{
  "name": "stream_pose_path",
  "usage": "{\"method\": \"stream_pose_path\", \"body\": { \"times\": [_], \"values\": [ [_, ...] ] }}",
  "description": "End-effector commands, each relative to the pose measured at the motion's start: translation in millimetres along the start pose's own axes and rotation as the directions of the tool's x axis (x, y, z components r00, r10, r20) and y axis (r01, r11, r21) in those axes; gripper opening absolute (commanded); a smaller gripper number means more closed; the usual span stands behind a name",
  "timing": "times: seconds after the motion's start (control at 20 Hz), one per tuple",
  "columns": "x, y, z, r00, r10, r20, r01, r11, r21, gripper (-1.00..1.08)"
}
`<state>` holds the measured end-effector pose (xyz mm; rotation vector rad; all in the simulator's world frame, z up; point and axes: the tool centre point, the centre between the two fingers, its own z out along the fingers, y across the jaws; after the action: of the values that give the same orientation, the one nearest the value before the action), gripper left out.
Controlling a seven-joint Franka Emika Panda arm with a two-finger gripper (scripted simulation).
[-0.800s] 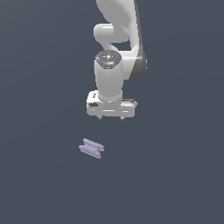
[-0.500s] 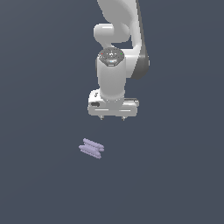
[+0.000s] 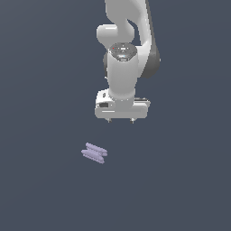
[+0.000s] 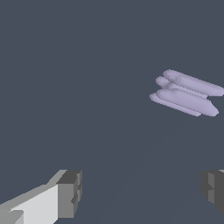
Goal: Pick up the object and move it to a goal position.
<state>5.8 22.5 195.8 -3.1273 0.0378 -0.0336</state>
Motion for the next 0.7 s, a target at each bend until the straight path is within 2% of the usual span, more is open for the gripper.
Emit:
{"method": "stream_pose_path", "body": {
  "times": [0.0,0.4,0.65],
  "values": [
    [1,1,1,1.000,-0.008,0.001,0.008,1.000,-0.001,1.00],
    [8,8,7,0.996,-0.094,0.003,0.094,0.996,-0.005,1.00],
    [16,16,13,0.983,-0.184,0.006,0.184,0.983,-0.008,1.00]
  ]
}}
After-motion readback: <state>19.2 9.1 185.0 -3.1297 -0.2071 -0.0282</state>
